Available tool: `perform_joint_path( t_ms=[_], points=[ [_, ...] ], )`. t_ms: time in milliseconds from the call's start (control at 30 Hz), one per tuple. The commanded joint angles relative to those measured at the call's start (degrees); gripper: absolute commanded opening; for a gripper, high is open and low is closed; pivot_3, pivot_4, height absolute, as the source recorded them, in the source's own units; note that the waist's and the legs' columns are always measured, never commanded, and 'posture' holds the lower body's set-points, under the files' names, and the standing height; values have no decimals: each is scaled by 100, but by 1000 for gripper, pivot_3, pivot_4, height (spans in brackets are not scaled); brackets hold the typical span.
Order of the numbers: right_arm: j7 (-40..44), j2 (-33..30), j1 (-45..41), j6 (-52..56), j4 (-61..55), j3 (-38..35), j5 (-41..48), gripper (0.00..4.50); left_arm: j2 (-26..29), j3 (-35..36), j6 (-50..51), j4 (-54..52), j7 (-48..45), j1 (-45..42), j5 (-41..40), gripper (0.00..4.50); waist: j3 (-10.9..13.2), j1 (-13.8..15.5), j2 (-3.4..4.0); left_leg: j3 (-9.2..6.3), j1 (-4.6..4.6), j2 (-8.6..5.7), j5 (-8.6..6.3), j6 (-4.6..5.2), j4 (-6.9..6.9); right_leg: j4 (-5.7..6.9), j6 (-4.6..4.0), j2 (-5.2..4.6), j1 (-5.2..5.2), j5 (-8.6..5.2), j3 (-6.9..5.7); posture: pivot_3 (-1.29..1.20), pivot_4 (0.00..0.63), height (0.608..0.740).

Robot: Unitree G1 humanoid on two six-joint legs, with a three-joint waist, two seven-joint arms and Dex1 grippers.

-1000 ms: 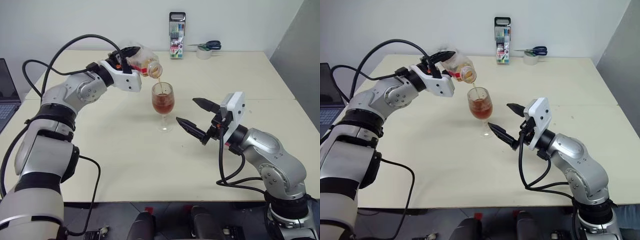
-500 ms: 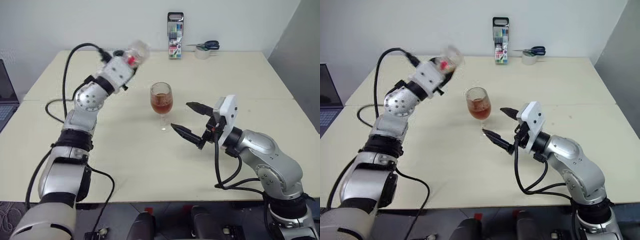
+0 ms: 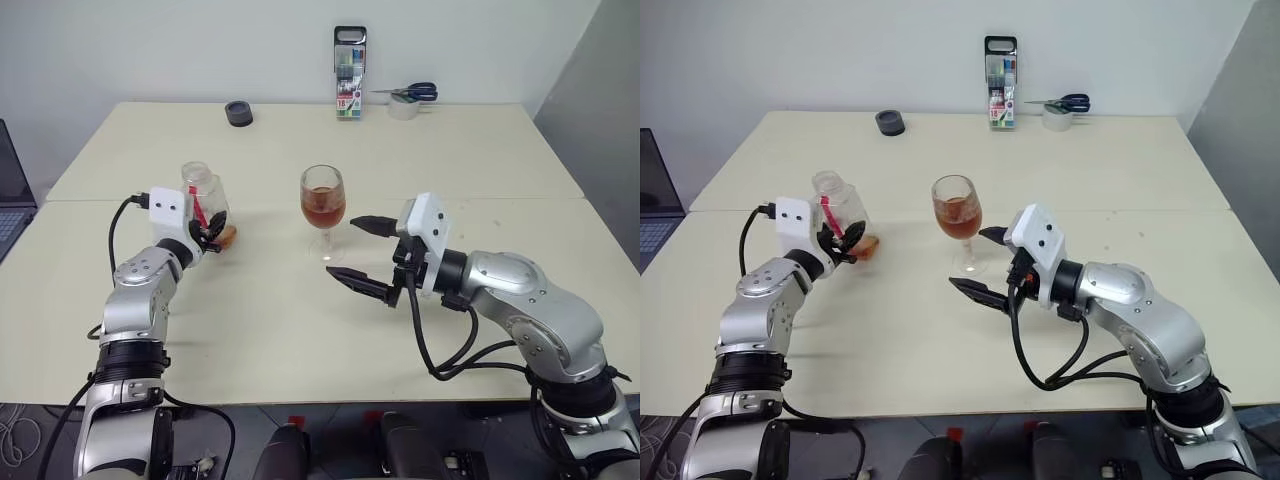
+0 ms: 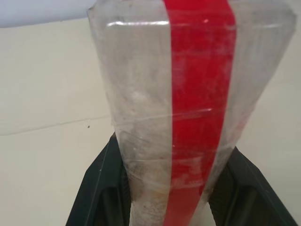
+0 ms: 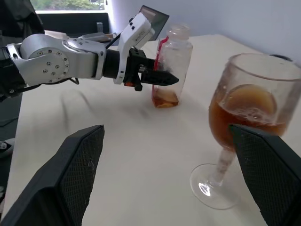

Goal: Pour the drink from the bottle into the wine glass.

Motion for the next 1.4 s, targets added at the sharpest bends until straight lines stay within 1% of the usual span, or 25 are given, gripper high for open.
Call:
perform_joint_path(
  t_ms=[33,233,300,333,367,400,533,567,733,833,867,1000,1133,1200,1267,1400],
  points=[
    [7,39,-173,-58,-14,2,-78,4500,-38,173,-24,-172,-97,115,-157,1681,-1,17,-1,0,1,0,0,0,0,0,0,0,0,0,0,0,150,740],
    [25,105,-208,-18,-14,49,-143,4500,-31,112,-73,64,-348,305,-145,1681,-3,23,-3,4,3,-1,-1,1,-1,-1,0,-3,2,0,2,0,150,740],
    [27,116,-202,6,-28,53,-139,4500,-16,86,-124,95,-389,332,-91,2396,-4,23,-2,4,5,-1,-2,3,-2,-1,0,-3,3,0,2,0,150,740],
    [28,118,-200,14,-33,52,-136,4500,-14,80,-143,102,-402,340,-73,2670,-4,23,-2,4,6,-1,-2,3,-3,-1,0,-3,3,0,2,0,150,740],
    [28,120,-198,25,-40,49,-129,4500,-16,85,-155,106,-410,344,-67,2826,-4,23,-2,5,8,-1,-2,3,-4,-1,0,-3,4,0,2,0,150,740],
    [26,123,-197,35,-47,47,-125,4500,-8,79,-186,116,-424,349,-49,3187,-4,23,-2,7,9,-1,-6,11,-5,-1,0,-3,4,0,3,0,150,740],
    [12,149,-211,70,-47,48,-117,4500,28,55,-273,190,-471,368,-15,4381,-4,23,-3,3,7,0,-11,19,-5,-1,0,-2,4,0,1,0,150,740],
    [14,155,-212,65,-36,58,-129,4500,44,34,-278,200,-502,381,9,4446,-4,24,-3,4,8,0,-11,19,-5,-2,0,-2,4,0,1,0,150,740],
    [36,163,-130,-47,24,156,-251,4500,81,-24,-450,185,-506,507,216,4446,-4,24,-3,4,8,0,-11,19,-5,-3,0,-2,4,0,2,0,150,740],
    [86,153,368,-523,195,237,-484,4500,112,-93,-760,55,-385,808,494,4446,-7,24,-6,7,10,0,-11,19,-7,-3,0,-2,4,0,3,0,150,740],
    [58,177,625,-845,285,241,-635,4500,59,-17,-760,-64,-325,928,451,4446,-11,29,-13,6,11,1,-11,19,-11,-5,0,-3,4,0,3,0,150,740],
    [-271,491,1411,-1700,531,12,-972,4500,-29,169,-620,-563,-101,1363,357,4446,-12,47,-16,7,8,1,-11,20,-13,-9,0,-6,3,0,5,0,150,740],
    [-905,982,2253,-2772,992,-318,-1477,4500,-169,324,-515,-1463,258,2042,404,4446,-18,53,-21,14,24,6,-12,20,-14,-6,0,-5,13,0,9,0,150,740],
    [-1056,1110,2450,-3202,1237,-327,-1738,4500,-233,299,-501,-1785,347,2293,441,4446,-18,64,-22,16,29,5,-12,20,-17,-8,0,-6,18,0,12,0,150,740],
    [-1240,1336,2544,-3405,1436,-383,-1793,4500,-335,290,-595,-2046,330,2504,364,4446,-18,70,-21,19,32,5,-12,20,-18,-10,0,-5,19,0,12,0,150,740],
    [-1432,1519,2513,-3719,1801,-346,-2111,4500,-527,267,-531,-2297,333,2660,260,4446,-18,79,-21,21,37,7,-12,20,-18,-10,0,-1,23,0,12,0,150,740]
  ],
)
